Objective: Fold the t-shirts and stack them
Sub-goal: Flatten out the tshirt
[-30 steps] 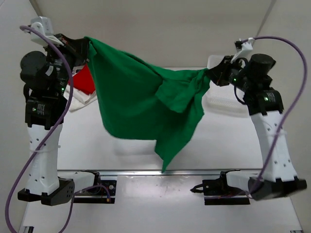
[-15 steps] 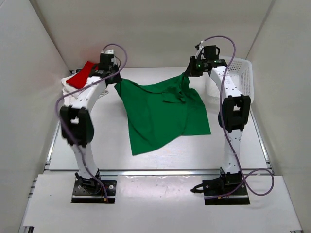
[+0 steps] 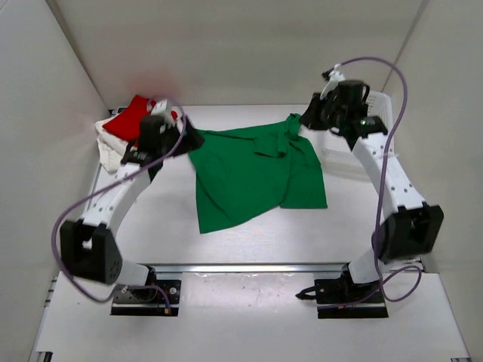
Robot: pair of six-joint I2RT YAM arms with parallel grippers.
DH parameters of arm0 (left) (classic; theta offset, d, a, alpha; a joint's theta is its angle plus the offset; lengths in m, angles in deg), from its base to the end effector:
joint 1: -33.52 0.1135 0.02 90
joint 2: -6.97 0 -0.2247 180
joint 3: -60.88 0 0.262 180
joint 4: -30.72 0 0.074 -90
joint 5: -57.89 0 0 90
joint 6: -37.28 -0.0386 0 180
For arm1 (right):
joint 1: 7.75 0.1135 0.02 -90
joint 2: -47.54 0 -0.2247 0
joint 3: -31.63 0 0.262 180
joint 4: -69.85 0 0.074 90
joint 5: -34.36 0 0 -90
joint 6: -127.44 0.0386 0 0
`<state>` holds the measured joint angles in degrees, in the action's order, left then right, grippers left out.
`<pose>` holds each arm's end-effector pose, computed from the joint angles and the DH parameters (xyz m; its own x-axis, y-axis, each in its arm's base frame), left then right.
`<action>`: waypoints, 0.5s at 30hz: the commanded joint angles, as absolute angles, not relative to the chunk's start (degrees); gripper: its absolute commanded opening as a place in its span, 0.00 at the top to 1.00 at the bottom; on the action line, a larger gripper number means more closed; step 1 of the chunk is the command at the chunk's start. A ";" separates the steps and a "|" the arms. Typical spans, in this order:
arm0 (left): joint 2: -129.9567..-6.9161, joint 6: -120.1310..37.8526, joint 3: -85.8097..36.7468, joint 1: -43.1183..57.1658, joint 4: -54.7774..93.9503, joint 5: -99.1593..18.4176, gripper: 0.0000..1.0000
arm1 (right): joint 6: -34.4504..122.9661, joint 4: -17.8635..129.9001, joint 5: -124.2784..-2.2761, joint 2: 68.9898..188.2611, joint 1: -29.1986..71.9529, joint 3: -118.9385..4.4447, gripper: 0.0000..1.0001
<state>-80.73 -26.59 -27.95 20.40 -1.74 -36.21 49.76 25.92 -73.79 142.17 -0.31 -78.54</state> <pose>0.3588 -0.0865 0.2847 -0.5805 -0.3157 -0.7505 0.0336 0.9117 -0.4096 0.3831 0.0622 0.3550 -0.5448 0.1333 -0.8279 -0.2851 0.8990 0.3324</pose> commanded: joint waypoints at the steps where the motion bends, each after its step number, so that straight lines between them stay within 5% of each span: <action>1: -71.65 -15.39 -4.21 23.85 8.39 -48.89 0.06 | 51.94 30.59 -72.33 133.71 3.93 -62.97 1.00; 2: -67.69 -14.06 -0.65 23.25 10.69 -50.11 0.44 | 51.86 32.25 -71.73 131.76 5.77 -59.87 1.00; 3: -66.17 -12.74 4.69 22.89 10.89 -49.69 0.71 | 51.77 33.66 -70.94 128.18 6.57 -53.92 1.00; 5: -58.90 -10.89 13.67 19.22 9.58 -46.28 0.84 | 51.59 34.55 -69.88 123.59 8.59 -46.06 0.99; 8: -49.91 -6.94 22.55 14.81 8.08 -40.56 0.79 | 52.47 35.25 -70.93 115.07 9.91 -33.77 1.00; 10: -43.60 -3.68 27.76 14.45 9.20 -37.65 0.66 | 53.00 35.43 -71.28 111.03 10.44 -29.54 0.99; 15: -41.45 1.94 35.59 15.16 10.98 -37.47 0.55 | 54.58 35.34 -73.38 103.28 7.73 -20.57 1.00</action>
